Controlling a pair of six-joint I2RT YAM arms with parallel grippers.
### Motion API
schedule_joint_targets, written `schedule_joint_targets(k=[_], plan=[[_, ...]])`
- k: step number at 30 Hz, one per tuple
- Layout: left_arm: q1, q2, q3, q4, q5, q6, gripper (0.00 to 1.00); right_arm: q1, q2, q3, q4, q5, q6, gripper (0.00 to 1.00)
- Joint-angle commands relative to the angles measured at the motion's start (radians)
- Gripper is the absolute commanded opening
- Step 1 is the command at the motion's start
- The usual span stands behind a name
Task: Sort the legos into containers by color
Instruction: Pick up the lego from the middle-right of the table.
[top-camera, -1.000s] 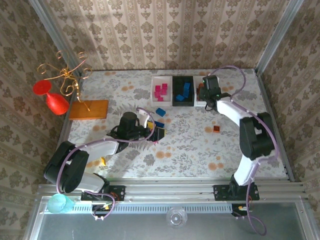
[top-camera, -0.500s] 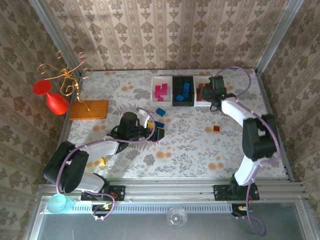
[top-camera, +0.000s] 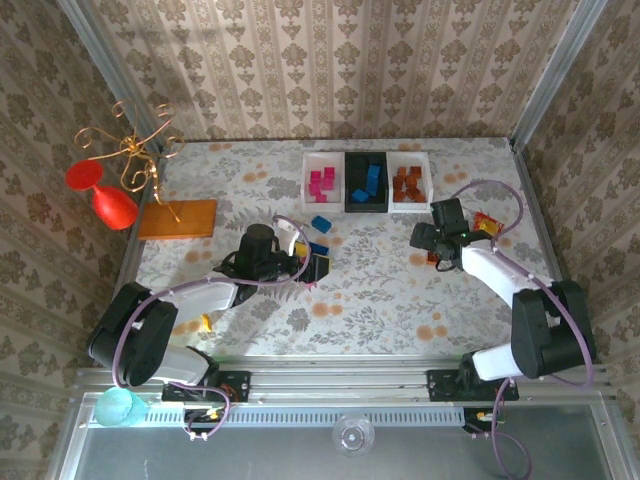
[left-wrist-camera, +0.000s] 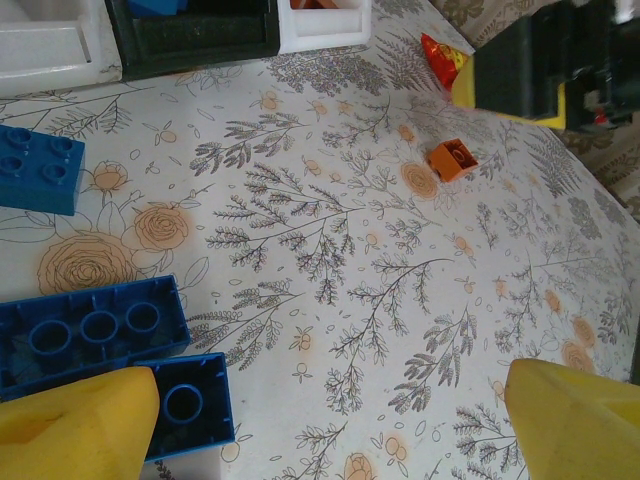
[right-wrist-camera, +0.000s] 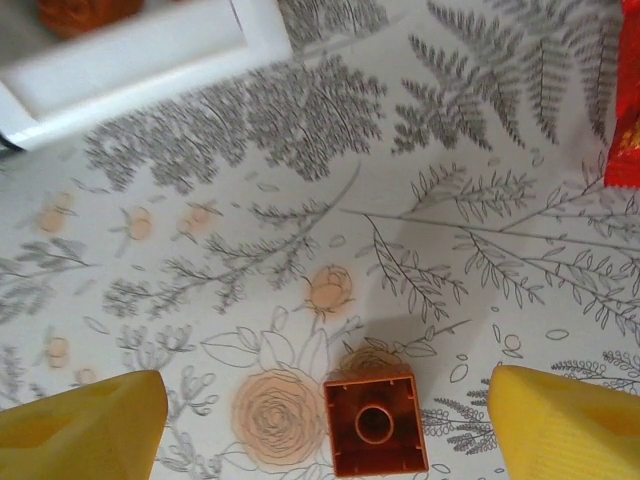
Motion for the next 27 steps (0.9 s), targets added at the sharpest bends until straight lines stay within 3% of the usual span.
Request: schedule_joint_targets(k=[1,6,19,24,27], plan=[[-0.006,-0.017,0.011,0.005,0.017,0.001,0.91,0.008,0.088,0.029,-0.082,0.031,0.022,0.85],[-0.007,-0.022,0.011,0.002,0.018,0.001,0.91,0.016,0.211,0.092,-0.117,0.000,-0.007,0.79],[-0.006,-0.035,0.014,-0.019,0.009,0.011,0.91,0.072,0.194,0.149,-0.077,-0.042,-0.076,0.34],[-0.005,-0.041,0.012,-0.028,-0.002,0.019,0.91,0.089,0.108,0.168,0.003,-0.115,-0.066,0.31],[-0.005,-0.047,0.012,-0.032,-0.005,0.021,0.91,0.087,0.110,0.223,0.056,-0.088,-0.071,0.32]])
